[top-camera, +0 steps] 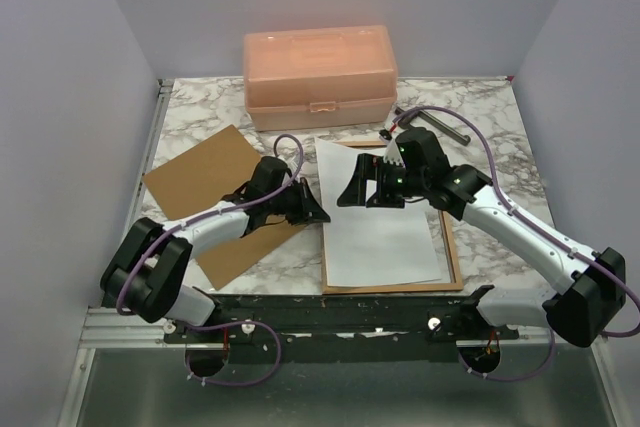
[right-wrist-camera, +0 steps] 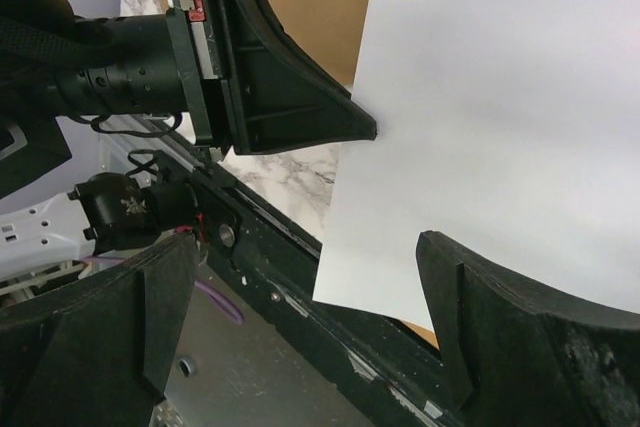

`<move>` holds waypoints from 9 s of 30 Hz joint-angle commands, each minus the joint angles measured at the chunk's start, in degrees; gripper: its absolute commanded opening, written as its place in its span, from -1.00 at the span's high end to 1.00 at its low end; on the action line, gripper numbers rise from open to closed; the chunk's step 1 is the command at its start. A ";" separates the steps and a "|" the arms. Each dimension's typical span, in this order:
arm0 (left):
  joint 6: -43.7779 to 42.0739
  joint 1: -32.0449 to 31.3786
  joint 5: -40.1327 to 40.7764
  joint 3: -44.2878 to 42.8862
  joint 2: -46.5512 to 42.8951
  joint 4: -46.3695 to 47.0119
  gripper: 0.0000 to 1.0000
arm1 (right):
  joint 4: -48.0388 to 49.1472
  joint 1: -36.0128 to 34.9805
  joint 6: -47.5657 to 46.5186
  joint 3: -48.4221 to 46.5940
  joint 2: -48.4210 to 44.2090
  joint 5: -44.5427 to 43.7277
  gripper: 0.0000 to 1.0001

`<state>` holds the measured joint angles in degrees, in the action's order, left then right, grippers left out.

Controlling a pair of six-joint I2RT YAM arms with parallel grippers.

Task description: Put the photo into the frame

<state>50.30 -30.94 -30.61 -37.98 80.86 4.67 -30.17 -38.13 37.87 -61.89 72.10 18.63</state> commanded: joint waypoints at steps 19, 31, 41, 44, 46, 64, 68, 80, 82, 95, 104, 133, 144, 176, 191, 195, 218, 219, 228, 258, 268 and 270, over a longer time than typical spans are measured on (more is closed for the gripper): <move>0.47 -5.00 -3.49 -8.30 11.04 2.04 1.00 | -4.62 0.51 -1.48 -2.81 -2.66 -5.24 -0.99; 0.50 -5.68 -3.49 -10.71 13.97 1.55 1.00 | -4.92 0.51 -1.83 -2.97 -2.01 -5.36 -0.99; -2.04 -5.94 0.27 -11.66 13.05 -3.70 0.31 | -4.46 0.56 -1.70 -2.45 -1.44 -4.80 -0.99; -3.40 -6.09 2.76 -12.50 11.99 -7.22 0.04 | -4.20 0.53 -1.65 -2.27 -1.43 -4.57 -0.99; -4.02 -6.23 3.66 -12.97 11.70 -8.63 -0.04 | -4.19 0.51 -1.58 -2.35 -1.29 -4.47 -0.99; -7.59 -8.08 20.89 -16.00 4.40 -21.81 -0.54 | -4.02 0.59 -1.49 -2.96 -0.62 -3.47 -0.99; -7.42 -8.09 28.38 -15.47 0.73 -25.34 -0.56 | -3.93 0.64 -1.24 -3.25 -0.59 -3.04 -0.99; -5.32 -7.83 47.32 -9.95 -12.47 -32.59 -0.84 | -2.09 0.61 -0.23 -1.00 0.41 -1.08 -1.00; -5.06 -7.57 49.35 -9.11 -14.25 -33.40 -0.84 | -1.86 0.62 -0.16 -0.82 0.56 -0.79 -1.00; -4.87 -6.61 53.99 3.55 -34.29 -25.06 -0.97 | 0.97 0.60 -0.08 1.85 3.44 1.82 -1.00; -3.90 0.29 48.24 10.14 -45.34 -22.74 -0.97 | 3.93 0.52 -0.73 2.17 8.21 4.16 -1.00; -6.18 30.41 38.53 10.16 -38.03 -40.19 -0.97 | 2.16 -6.34 -4.56 -21.45 38.49 -2.35 -1.00; -0.42 34.82 47.81 8.40 -34.30 -45.14 -0.97 | -5.07 -6.25 -5.69 -34.41 51.29 -13.21 -1.00; -9.80 49.60 22.83 8.73 -8.60 -32.05 -0.97 | -0.99 -7.17 -5.01 -34.11 58.42 3.00 -1.00; -11.28 46.07 12.72 9.42 -11.04 -28.61 -0.97 | 6.43 -8.01 -0.02 -29.84 51.11 18.26 -1.00; -11.08 45.38 9.52 9.52 -14.15 -28.58 -0.97 | 7.03 -8.01 1.09 -29.55 48.36 20.07 -1.00; -4.84 31.99 11.73 11.93 -27.51 -35.89 -0.97 | 2.83 -7.93 -1.04 -13.49 27.75 3.53 -1.00; -4.56 31.97 12.39 11.73 -27.30 -36.00 -0.98 | 1.70 -7.72 -1.73 -14.11 28.61 1.44 -1.00; -2.43 32.12 18.78 11.37 -23.53 -35.46 -0.97 | -3.65 -3.71 -7.88 -26.48 40.24 -6.85 -1.00; -3.07 35.08 8.07 15.04 -23.58 -29.16 -0.91 | -2.44 -2.21 -11.26 -30.90 53.64 16.99 -1.00; 1.83 31.45 6.08 16.96 -38.97 -36.73 -0.89 | 2.78 -2.89 -6.20 -19.02 40.84 23.26 -1.00; 2.17 31.11 5.95 16.89 -39.64 -37.01 -0.88 | 3.02 -3.08 -5.42 -17.09 38.18 23.04 -1.00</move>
<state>47.27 2.46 -16.86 -20.67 43.46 -33.78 -28.47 -36.91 26.65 -82.02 116.25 28.49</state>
